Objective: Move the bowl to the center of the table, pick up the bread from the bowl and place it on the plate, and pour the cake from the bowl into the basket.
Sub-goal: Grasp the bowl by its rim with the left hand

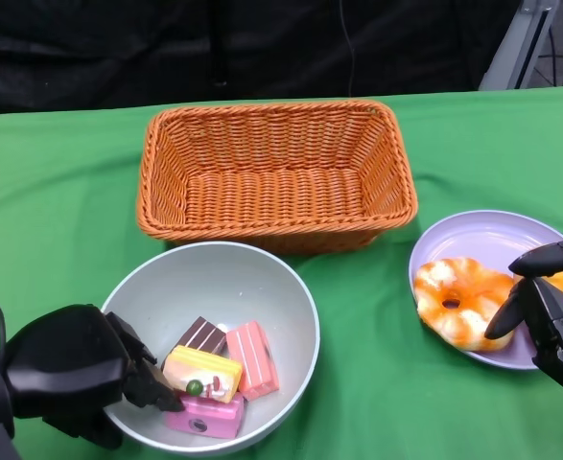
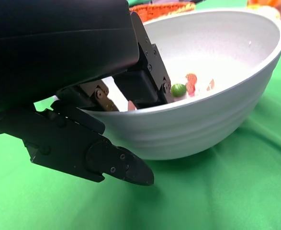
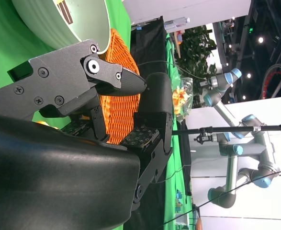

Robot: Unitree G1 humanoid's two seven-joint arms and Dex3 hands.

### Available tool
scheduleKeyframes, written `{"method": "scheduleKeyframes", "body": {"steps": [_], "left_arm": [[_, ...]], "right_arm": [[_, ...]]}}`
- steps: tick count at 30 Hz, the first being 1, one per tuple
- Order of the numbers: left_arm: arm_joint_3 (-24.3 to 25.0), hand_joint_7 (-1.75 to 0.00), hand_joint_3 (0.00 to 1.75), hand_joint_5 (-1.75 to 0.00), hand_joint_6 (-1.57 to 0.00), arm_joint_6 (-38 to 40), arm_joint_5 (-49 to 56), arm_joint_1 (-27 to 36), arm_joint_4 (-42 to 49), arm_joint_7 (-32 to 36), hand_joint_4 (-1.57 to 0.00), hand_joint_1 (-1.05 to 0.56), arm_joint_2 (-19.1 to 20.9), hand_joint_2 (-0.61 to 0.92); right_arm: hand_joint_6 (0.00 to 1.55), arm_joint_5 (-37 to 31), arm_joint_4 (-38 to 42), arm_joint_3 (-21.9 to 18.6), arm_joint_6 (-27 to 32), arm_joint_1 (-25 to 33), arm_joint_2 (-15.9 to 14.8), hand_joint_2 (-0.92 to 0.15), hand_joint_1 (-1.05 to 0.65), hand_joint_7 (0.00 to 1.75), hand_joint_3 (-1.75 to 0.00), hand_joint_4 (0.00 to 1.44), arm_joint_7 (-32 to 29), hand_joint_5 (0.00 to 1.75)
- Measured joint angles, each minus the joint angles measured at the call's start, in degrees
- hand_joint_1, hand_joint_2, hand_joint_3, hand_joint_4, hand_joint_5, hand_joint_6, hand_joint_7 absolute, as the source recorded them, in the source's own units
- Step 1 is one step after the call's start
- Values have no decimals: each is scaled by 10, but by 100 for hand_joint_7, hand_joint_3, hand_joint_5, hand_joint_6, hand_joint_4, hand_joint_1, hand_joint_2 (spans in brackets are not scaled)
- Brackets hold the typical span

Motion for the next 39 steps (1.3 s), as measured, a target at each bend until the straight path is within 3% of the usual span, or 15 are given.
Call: {"method": "scheduleKeyframes", "body": {"steps": [9, 13, 16, 18, 19, 21, 24, 28, 30, 32, 34, 35, 36, 39], "left_arm": [[16, -2, 0, -2, -73, 21, -27, 23, -39, -57, -72, -50, 1, 89], [19, -6, 0, -6, -95, 19, -26, 25, -44, -61, -95, -32, 1, 89], [19, -5, 0, -4, -103, 14, -26, 24, -43, -60, -102, -28, 1, 90], [19, -9, 0, -14, -116, 5, -27, 23, -34, -57, -122, -25, 0, 89], [19, -7, 0, -23, -120, 0, -26, 22, -27, -51, -124, -24, 0, 89], [19, -4, 2, -85, -127, -10, -24, 20, -17, -38, -101, -23, -1, 91], [18, -6, 4, -139, -131, -20, -21, 16, -7, -23, -77, -22, -3, 92], [17, -13, 8, -158, -130, -30, -14, 13, 6, -4, -68, -21, -6, 92], [17, -60, 5, -156, -104, -34, -6, 13, 10, 8, -69, -19, -6, 92], [17, -86, 7, -159, -90, -38, -1, 13, 15, 21, -67, -19, -8, 92], [16, -98, 7, -160, -84, -40, 2, 13, 20, 26, -66, -19, -10, 92], [16, -115, 7, -165, -77, -41, 3, 13, 22, 30, -64, -19, -11, 92], [16, -121, 7, -167, -73, -42, 4, 13, 24, 34, -63, -19, -12, 92], [15, -123, 8, -166, -72, -46, 8, 13, 30, 43, -63, -20, -16, 92]], "right_arm": [[65, 0, 4, -2, -5, -1, 0, -75, -18, 122, -72, 68, 0, 155], [65, 0, 4, -2, -5, -1, 0, -75, -17, 121, -71, 68, 1, 155], [65, 0, 4, -2, -5, -1, 0, -76, -17, 121, -71, 68, 1, 154], [65, 0, 4, -2, -5, -1, 0, -76, -16, 121, -71, 68, 1, 155], [65, 1, 4, -2, -5, -1, 0, -75, -17, 121, -71, 68, 0, 155], [65, 1, 4, -2, -5, -1, 0, -75, -17, 122, -71, 68, 0, 156], [65, 1, 4, -2, -5, -1, 0, -75, -17, 121, -71, 68, -1, 156], [65, 1, 4, -2, -5, -1, 0, -76, -17, 121, -71, 67, -2, 157], [65, 1, 4, -2, -5, -1, 0, -76, -17, 121, -71, 67, -2, 158], [65, 1, 4, -2, -5, -1, 0, -75, -17, 122, -70, 67, -2, 158], [65, 1, 4, -2, -5, -1, 0, -75, -17, 122, -69, 67, -2, 158], [65, 0, 4, -2, -5, -1, 0, -75, -17, 122, -69, 67, -2, 158], [65, 0, 4, -2, -5, -1, 0, -75, -18, 122, -69, 67, -2, 158], [65, 0, 4, -2, -5, -1, 0, -75, -18, 121, -68, 67, -4, 158]]}}
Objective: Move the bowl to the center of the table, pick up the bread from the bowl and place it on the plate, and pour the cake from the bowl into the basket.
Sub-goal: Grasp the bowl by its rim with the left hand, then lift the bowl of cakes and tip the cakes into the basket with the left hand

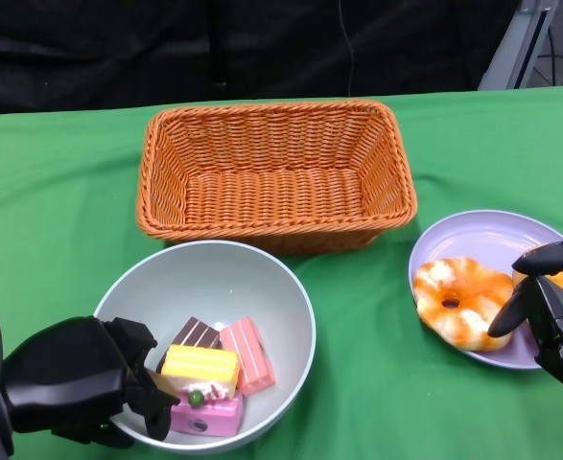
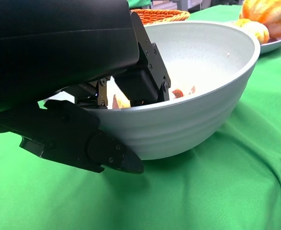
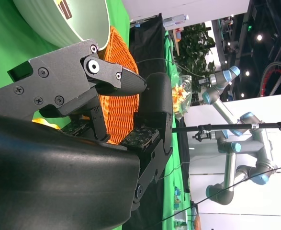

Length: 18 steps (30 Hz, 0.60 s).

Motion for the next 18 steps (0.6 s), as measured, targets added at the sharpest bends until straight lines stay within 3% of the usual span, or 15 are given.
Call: {"method": "scheduleKeyframes", "body": {"steps": [3, 5, 7, 11, 13, 15, 16, 18], "left_arm": [[-1, -122, 8, -166, -72, -2, 5, 0, 3, 5, -63, -20, 0, 92], [-1, -104, 3, -161, -81, -3, 9, -1, 4, 8, -66, -20, 0, 91], [-1, -127, 6, -166, -70, -3, 9, -2, 7, 8, -64, -20, -1, 92], [-3, -130, 6, -168, -68, -4, 10, -4, 10, 8, -63, -21, -1, 92], [-3, -98, 5, -162, -81, -3, 10, -4, 10, 8, -67, -20, -2, 92], [-3, -109, 5, -166, -78, -2, 10, -4, 10, 10, -67, -18, -3, 92], [-3, -134, 4, -171, -67, -1, 10, -4, 11, 15, -65, -16, -5, 92], [-1, -153, 3, -174, -59, 1, 9, 0, 14, 25, -64, -14, -12, 92]], "right_arm": [[65, 0, 0, 0, 0, 0, 0, -76, -18, 121, -67, 67, -1, 158], [66, 0, 0, 0, 0, 0, 0, -76, -18, 121, -67, 67, -1, 158], [65, 0, 0, 0, 0, 0, 0, -76, -17, 121, -67, 67, -2, 158], [65, 0, 0, 0, 0, 0, 0, -77, -17, 121, -68, 67, -3, 158], [65, 0, 0, 0, 0, 0, 0, -76, -18, 121, -68, 66, -3, 159], [65, 0, 0, 0, 0, 0, 0, -76, -18, 122, -67, 66, -2, 160], [65, 0, 0, 0, 0, 0, 0, -76, -18, 121, -67, 66, -2, 160], [65, 0, 0, 0, 0, 0, 0, -76, -18, 121, -67, 66, -2, 160]]}}
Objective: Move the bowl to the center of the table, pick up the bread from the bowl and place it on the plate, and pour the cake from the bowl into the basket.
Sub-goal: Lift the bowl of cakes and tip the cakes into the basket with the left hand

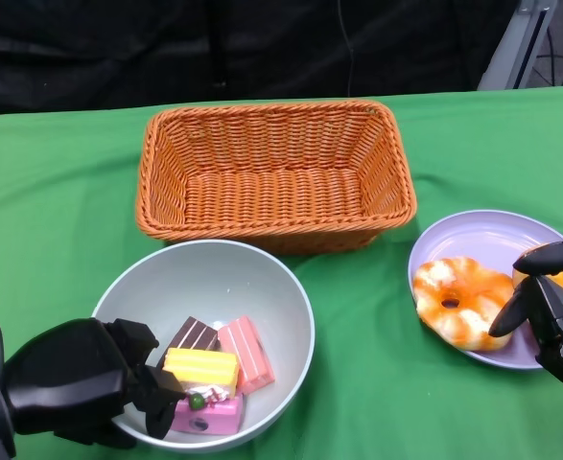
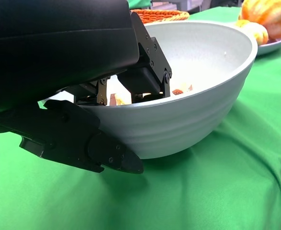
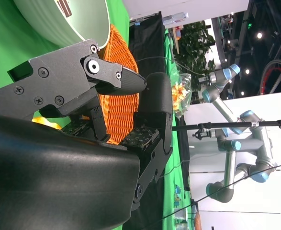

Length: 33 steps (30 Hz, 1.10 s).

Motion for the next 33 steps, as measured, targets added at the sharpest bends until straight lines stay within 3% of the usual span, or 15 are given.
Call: {"method": "scheduleKeyframes", "body": {"steps": [4, 12, 14, 16, 20, 22, 33], "left_arm": [[4, -172, 1, -175, -51, 3, -12, 10, 7, 11, -67, -12, -11, 91], [18, -175, 4, -175, -49, -1, -33, 23, 16, 30, -70, -10, -20, 92], [27, -157, 25, -175, -61, -21, -71, 32, 20, 23, -74, -15, -20, 92], [40, -149, 32, -175, -67, -51, -125, 43, 20, 2, -76, -15, -18, 90], [60, -139, 49, -175, -74, -87, -184, 59, 17, -40, -79, -15, -14, 82], [70, -137, 71, -175, -75, -89, -208, 69, 6, -64, -80, -15, -13, 70], [114, -134, 78, -175, -74, -99, -291, 111, -56, -176, -80, -16, -13, 64]], "right_arm": [[66, 0, 0, 0, 0, 0, 2, -76, -18, 121, -67, 66, 0, 160], [66, -1, 0, 0, -5, -1, 7, -75, -18, 122, -69, 66, 0, 160], [65, -1, 0, 1, -5, -2, 8, -76, -17, 121, -69, 66, 0, 159], [66, -4, 2, 1, -5, -2, 9, -76, -16, 122, -69, 66, -3, 159], [65, -13, 2, 1, -5, -2, 10, -76, -16, 123, -70, 66, -8, 160], [65, -14, 2, 2, -5, -2, 10, -76, -16, 124, -70, 66, -9, 160], [65, -15, 1, 2, -4, -1, 10, -76, -17, 122, -67, 66, -18, 160]]}}
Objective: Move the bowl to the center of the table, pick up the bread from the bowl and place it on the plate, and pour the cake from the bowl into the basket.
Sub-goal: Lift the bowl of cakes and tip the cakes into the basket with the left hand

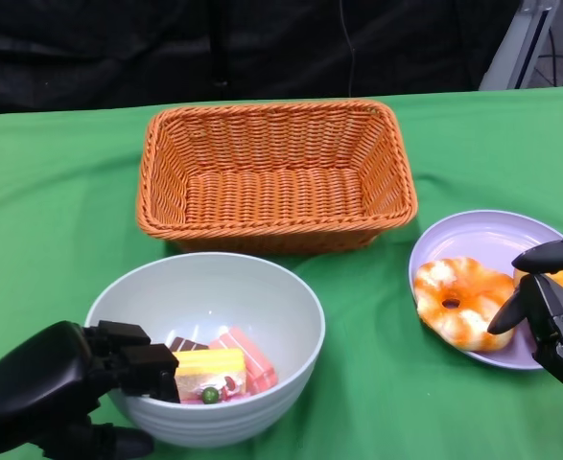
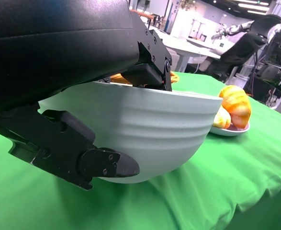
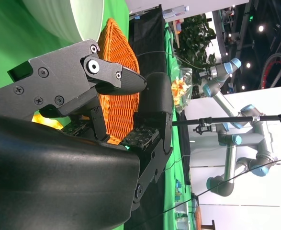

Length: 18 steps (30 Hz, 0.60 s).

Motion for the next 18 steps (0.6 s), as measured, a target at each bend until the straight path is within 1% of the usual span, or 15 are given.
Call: {"method": "scheduleKeyframes", "body": {"steps": [5, 8, 12, 16, 18], "left_arm": [[18, -131, 81, -175, -77, -17, -69, 34, -68, -37, -83, -15, 2, 63], [27, -131, 82, -175, -77, -19, -90, 39, -81, -60, -83, -15, 2, 63], [37, -132, 93, -175, -78, -5, -121, 53, -110, -91, -84, -16, 2, 59], [48, -132, 95, -175, -78, 6, -153, 58, -138, -112, -84, -16, -1, 59], [53, -130, 106, -172, -80, 15, -158, 59, -145, -123, -86, -12, -5, 51]], "right_arm": [[65, 0, 4, 0, 0, -2, 0, -76, -15, 123, -70, 66, 0, 160], [65, 0, 6, 0, 0, -4, 0, -76, -15, 124, -71, 66, 0, 161], [65, -1, 6, -1, -1, -4, 0, -76, -14, 124, -73, 66, 0, 162], [64, -2, 6, 0, -1, -4, 0, -75, -14, 125, -74, 65, 0, 162], [64, -2, 6, -1, -1, -4, 0, -76, -14, 126, -74, 65, -1, 162]]}}
